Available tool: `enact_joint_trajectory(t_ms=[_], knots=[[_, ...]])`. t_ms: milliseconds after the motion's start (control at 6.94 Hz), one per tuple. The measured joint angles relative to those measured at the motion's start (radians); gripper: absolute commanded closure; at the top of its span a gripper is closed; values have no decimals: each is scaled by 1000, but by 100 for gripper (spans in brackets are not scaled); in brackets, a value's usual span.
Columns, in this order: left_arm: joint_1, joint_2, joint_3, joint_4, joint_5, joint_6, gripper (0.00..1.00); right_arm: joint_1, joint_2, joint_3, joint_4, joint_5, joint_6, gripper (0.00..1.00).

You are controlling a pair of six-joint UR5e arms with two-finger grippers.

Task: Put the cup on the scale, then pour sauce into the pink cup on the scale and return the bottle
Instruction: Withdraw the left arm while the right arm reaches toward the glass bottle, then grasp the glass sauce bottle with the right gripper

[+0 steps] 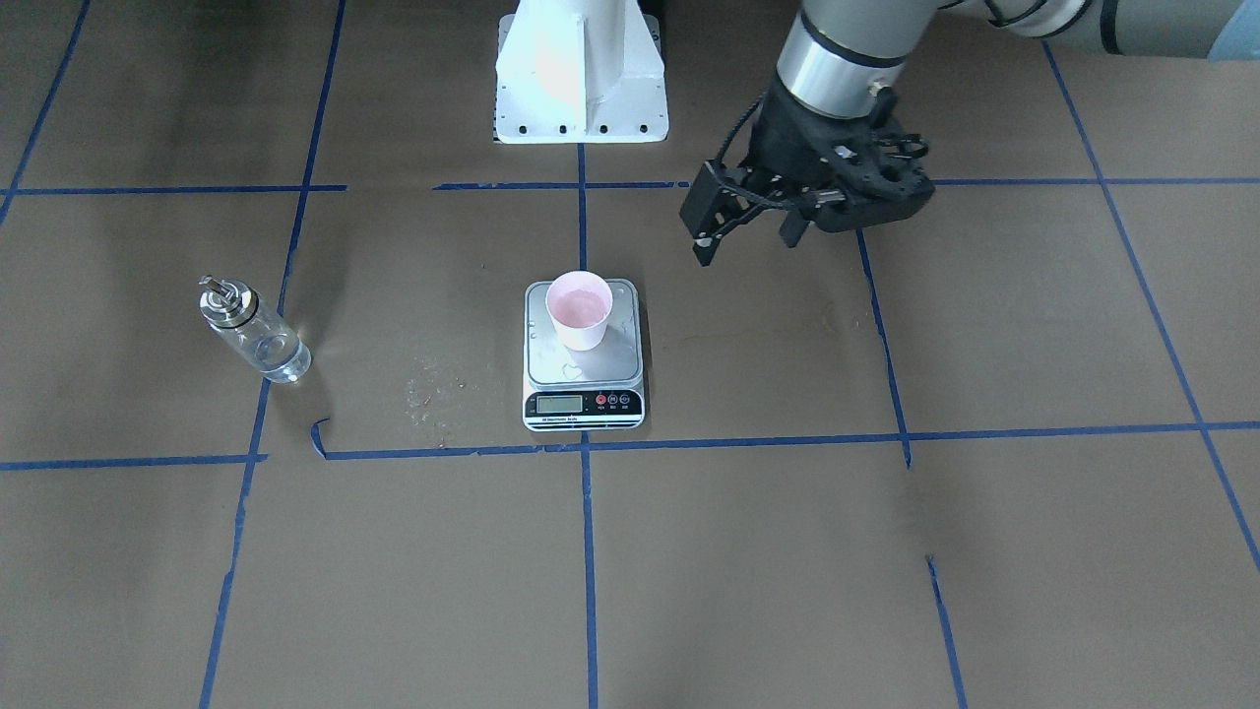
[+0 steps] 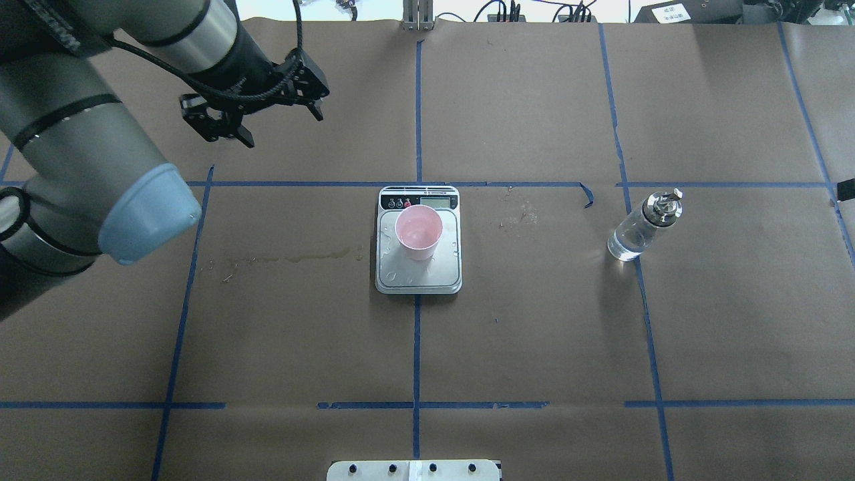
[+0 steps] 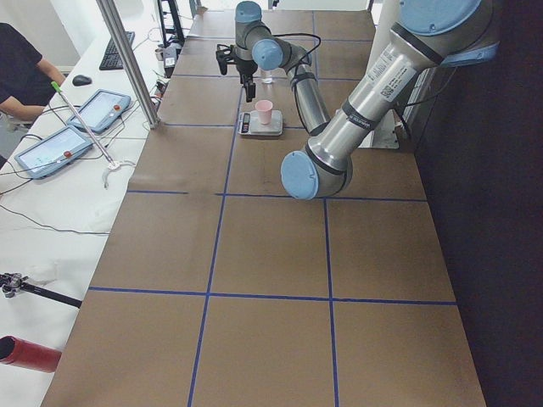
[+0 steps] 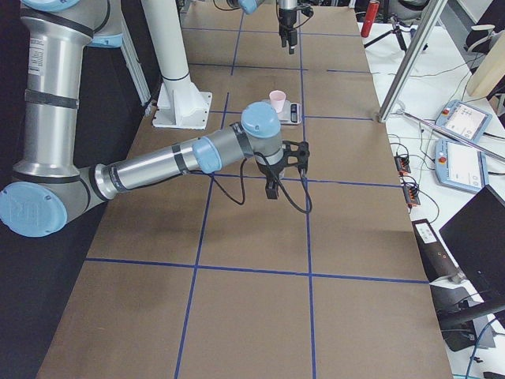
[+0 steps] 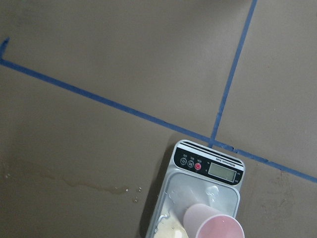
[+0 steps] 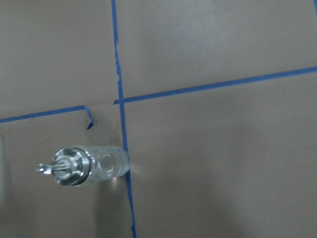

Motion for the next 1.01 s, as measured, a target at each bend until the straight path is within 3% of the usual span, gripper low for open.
enact_joint_trajectory(t_ms=[144, 432, 721, 1009], knots=[[-59, 30, -27, 36, -6, 117, 0, -138, -5, 73, 16, -112, 173, 0], [-195, 138, -71, 69, -7, 411, 0, -383, -10, 118, 125, -364, 472, 0], [-314, 250, -77, 72, -3, 709, 0, -614, -8, 101, 194, -682, 642, 0], [-368, 308, -57, 69, 2, 883, 0, -785, -7, 19, 307, -977, 712, 0]])
